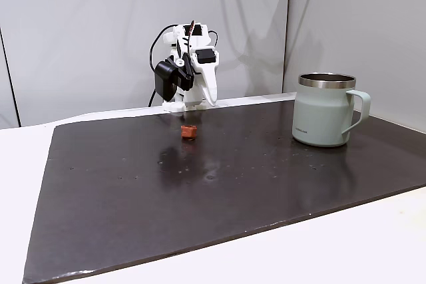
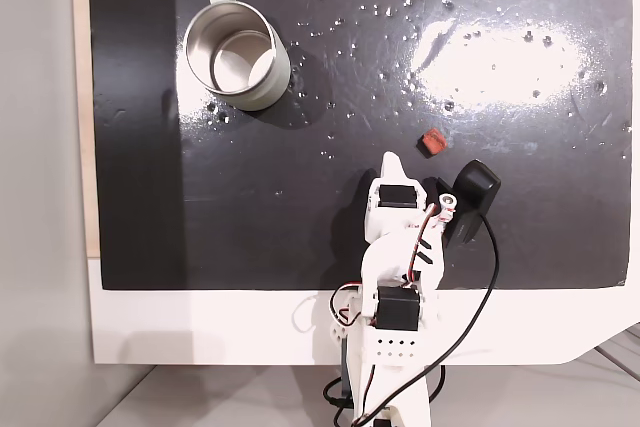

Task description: Grasp a cube and put it in the cup.

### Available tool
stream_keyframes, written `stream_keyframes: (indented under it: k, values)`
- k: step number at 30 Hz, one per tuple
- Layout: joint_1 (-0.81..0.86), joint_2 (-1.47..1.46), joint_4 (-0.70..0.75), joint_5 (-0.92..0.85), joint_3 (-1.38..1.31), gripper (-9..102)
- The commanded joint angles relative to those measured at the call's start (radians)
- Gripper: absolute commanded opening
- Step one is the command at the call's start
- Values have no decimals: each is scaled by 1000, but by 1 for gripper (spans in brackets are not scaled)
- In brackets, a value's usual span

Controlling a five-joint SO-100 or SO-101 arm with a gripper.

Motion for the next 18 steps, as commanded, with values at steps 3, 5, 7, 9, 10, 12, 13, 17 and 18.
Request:
stream_keyframes:
  k: [3, 5, 7, 9, 10, 12, 13, 17, 18]
  values:
    - [-123, 9, -60, -43, 3, 0]
    - [-123, 9, -60, -43, 3, 0]
    - [-123, 9, -60, -43, 3, 0]
    - [-120, 9, -60, -38, 3, 0]
    - [-120, 9, -60, -37, 3, 0]
    - [-117, 9, -60, -34, 3, 0]
    - [-117, 9, -60, -34, 3, 0]
    - [-115, 9, -60, -32, 3, 0]
    - [-114, 9, -60, -32, 3, 0]
